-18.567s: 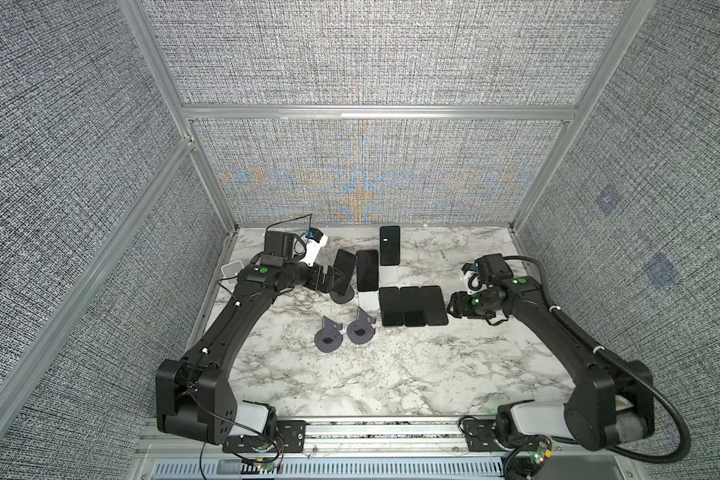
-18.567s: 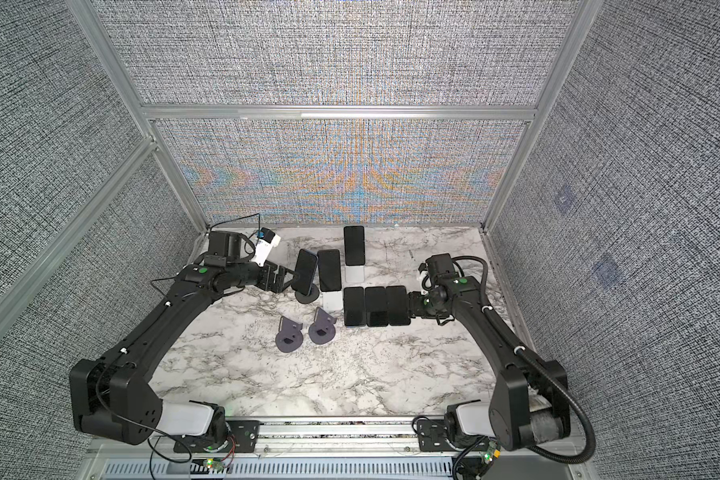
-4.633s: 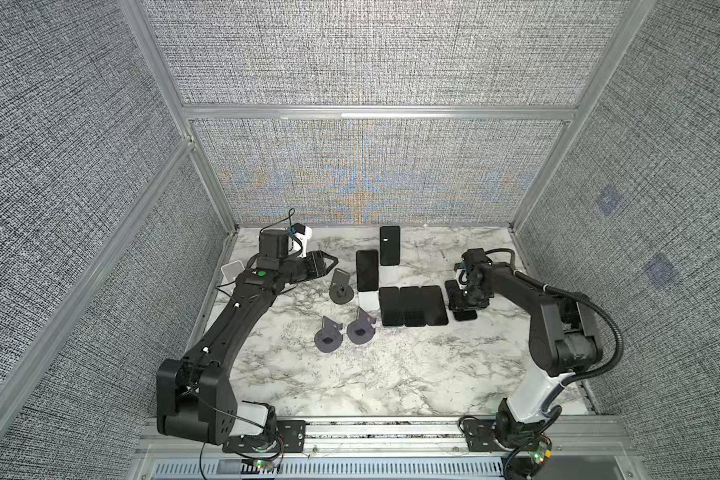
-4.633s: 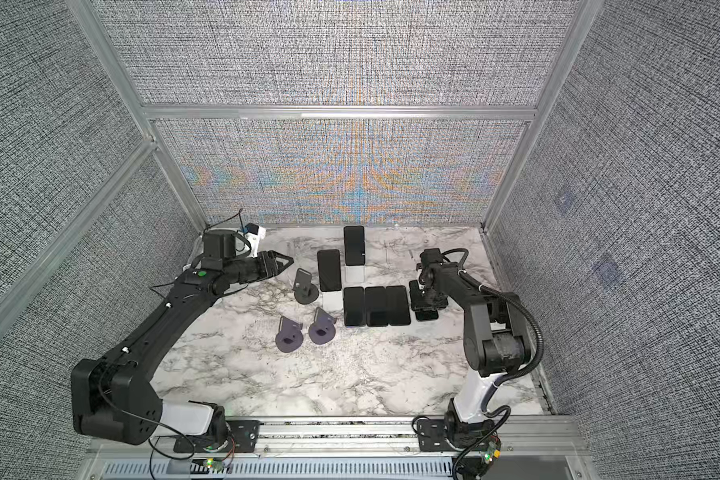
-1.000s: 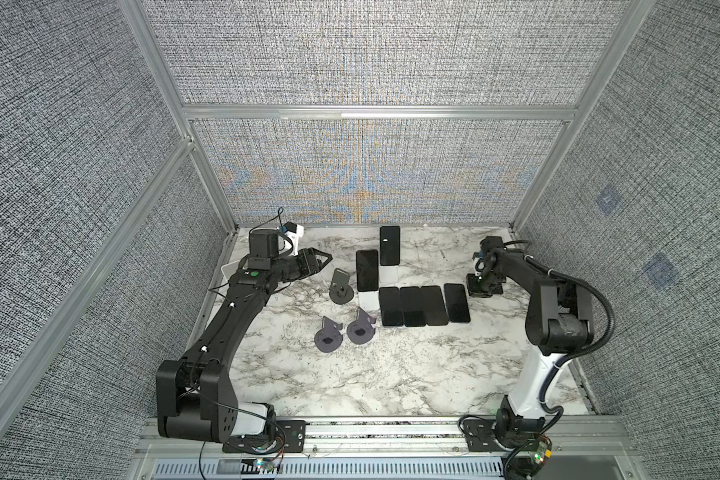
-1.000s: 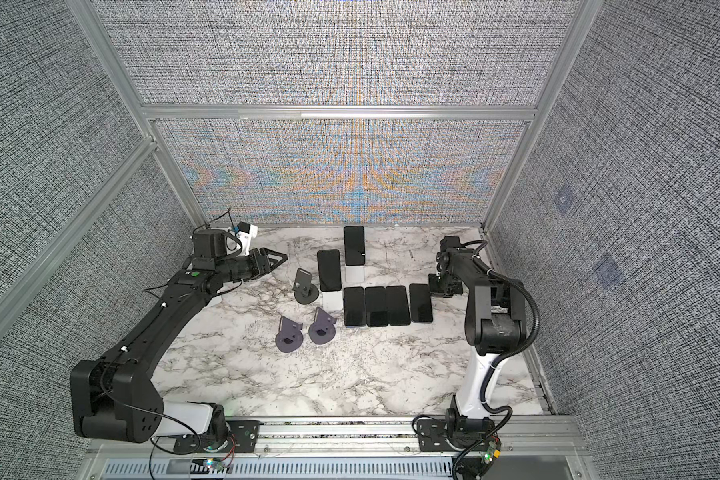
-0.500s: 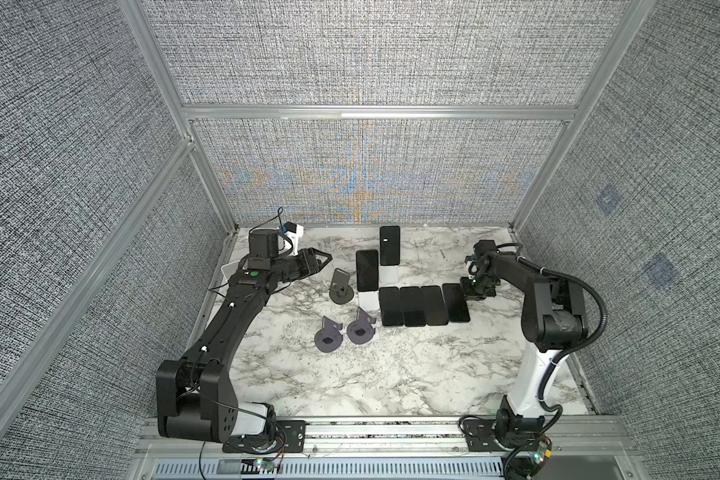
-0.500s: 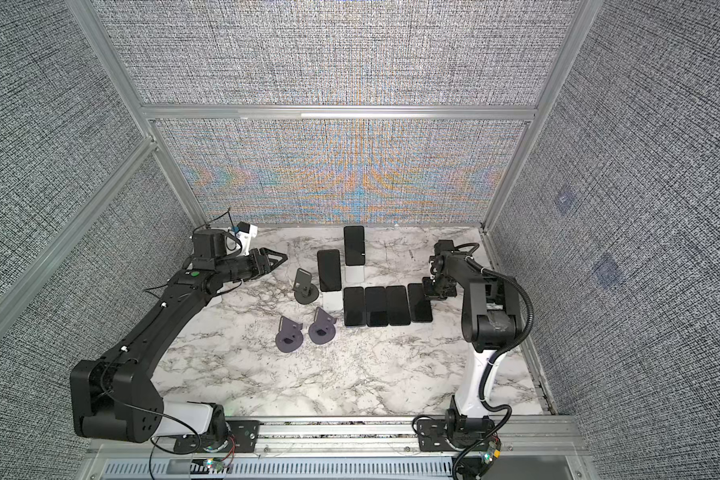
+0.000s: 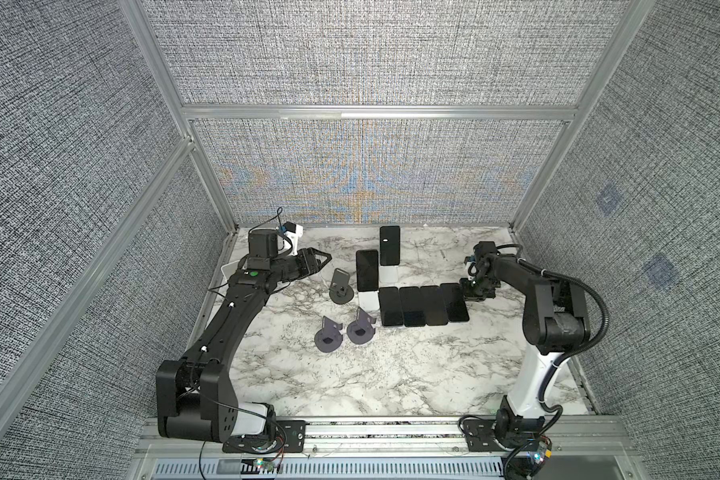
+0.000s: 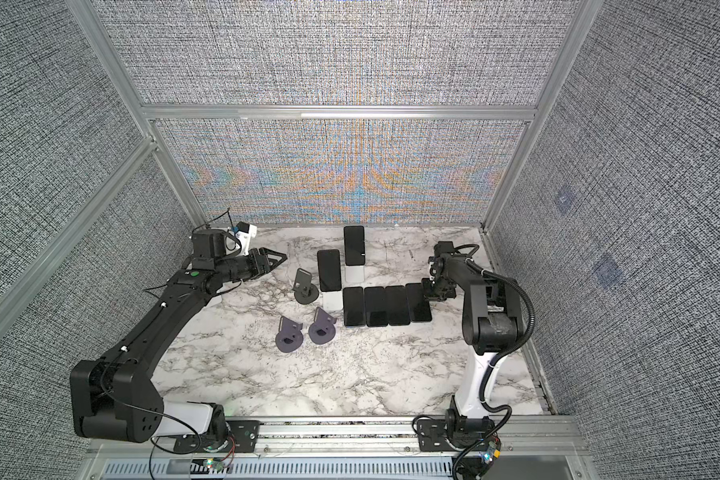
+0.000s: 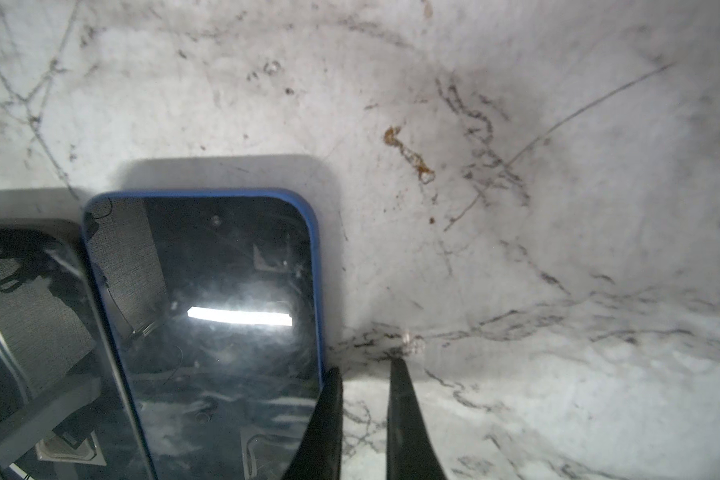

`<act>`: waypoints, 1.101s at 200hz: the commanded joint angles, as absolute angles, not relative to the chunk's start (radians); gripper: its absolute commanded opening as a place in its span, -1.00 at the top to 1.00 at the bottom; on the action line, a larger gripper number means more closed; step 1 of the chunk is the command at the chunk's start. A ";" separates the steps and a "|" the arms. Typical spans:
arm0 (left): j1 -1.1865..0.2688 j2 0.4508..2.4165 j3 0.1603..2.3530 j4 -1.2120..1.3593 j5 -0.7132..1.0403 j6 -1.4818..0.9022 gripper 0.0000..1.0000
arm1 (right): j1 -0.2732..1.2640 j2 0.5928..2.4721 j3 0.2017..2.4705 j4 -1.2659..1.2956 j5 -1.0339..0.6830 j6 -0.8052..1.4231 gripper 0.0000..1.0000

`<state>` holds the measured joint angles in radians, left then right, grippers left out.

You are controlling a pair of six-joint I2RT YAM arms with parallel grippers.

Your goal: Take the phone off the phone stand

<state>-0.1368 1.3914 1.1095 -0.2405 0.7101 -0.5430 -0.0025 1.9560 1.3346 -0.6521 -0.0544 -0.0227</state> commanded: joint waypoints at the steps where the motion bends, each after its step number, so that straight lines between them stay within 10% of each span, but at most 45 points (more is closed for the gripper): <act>1: -0.136 1.387 1.112 -0.224 0.724 -0.532 -0.02 | -0.012 1.935 1.333 -0.679 -0.056 -0.017 0.63; 71: -0.132 1.391 1.134 -0.263 0.741 -0.489 -0.05 | -0.070 1.700 1.246 -0.703 -0.146 0.036 0.02; 220: -0.108 1.587 1.446 -0.439 0.809 -0.162 -0.57 | 0.074 1.278 0.965 -0.624 -0.417 0.178 -0.08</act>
<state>-0.1085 1.5459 1.4204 -0.4873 0.7376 -0.2104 0.0563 1.2922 1.0039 -0.6697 -0.3111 0.1551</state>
